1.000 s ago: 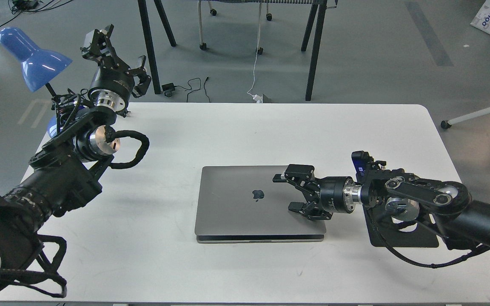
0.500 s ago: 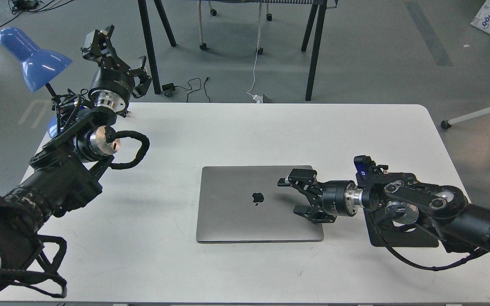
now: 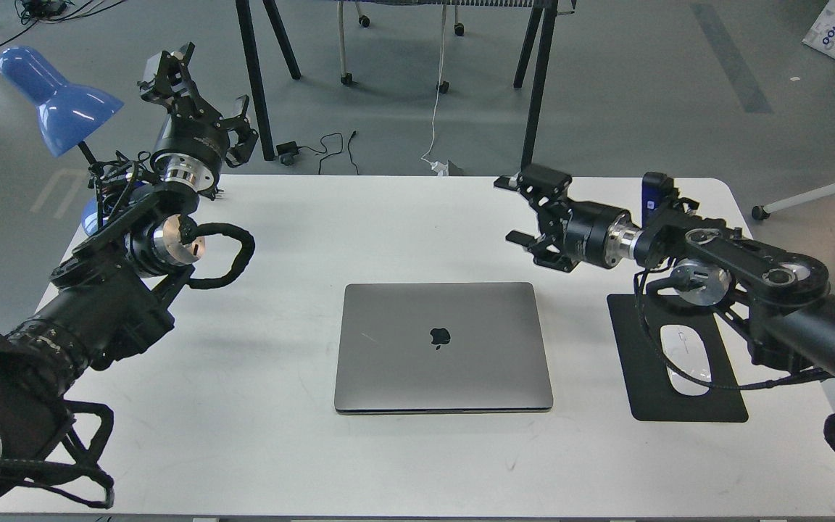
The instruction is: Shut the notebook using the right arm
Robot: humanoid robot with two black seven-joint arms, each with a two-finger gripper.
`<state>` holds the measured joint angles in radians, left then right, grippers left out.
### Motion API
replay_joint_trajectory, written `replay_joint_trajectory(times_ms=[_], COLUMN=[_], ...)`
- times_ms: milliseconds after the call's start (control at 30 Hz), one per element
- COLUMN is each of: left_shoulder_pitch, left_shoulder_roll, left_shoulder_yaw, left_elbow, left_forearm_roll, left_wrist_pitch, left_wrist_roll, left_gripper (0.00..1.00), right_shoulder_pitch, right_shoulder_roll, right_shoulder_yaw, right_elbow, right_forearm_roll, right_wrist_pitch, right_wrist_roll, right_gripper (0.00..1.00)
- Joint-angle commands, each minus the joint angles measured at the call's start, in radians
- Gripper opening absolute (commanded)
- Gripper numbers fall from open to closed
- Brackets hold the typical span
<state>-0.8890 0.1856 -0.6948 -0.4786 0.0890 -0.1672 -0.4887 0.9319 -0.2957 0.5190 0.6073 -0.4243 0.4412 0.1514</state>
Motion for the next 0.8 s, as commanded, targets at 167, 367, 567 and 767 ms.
replay_joint_trajectory(times_ms=[167, 367, 567, 767], left_shoulder_pitch=[-0.001, -0.001, -0.001, 0.001], left_shoulder_roll=[0.0, 0.0, 0.0, 0.0], left_shoulder_yaw=[0.0, 0.0, 0.0, 0.0], left_elbow=[0.0, 0.0, 0.0, 0.0], left_forearm_roll=[0.0, 0.0, 0.0, 0.0], left_wrist_pitch=[-0.002, -0.002, -0.002, -0.002], left_wrist_roll=[0.0, 0.0, 0.0, 0.0], left_gripper=[1.0, 1.0, 1.0, 1.0], right_shoulder_pitch=[-0.001, -0.044, -0.087, -0.131], right_shoulder_roll=[0.041, 0.015, -0.017, -0.017], right_shoulder_yaw=[0.383, 0.443, 0.443, 0.446], right_elbow=[-0.1, -0.086, -0.04, 0.017], right_forearm_roll=[0.01, 0.148, 0.306, 0.309], right_wrist_pitch=[0.048, 0.048, 0.048, 0.048], right_wrist_roll=[0.031, 0.056, 0.053, 0.051], right_gripper=[1.0, 1.0, 1.0, 1.0])
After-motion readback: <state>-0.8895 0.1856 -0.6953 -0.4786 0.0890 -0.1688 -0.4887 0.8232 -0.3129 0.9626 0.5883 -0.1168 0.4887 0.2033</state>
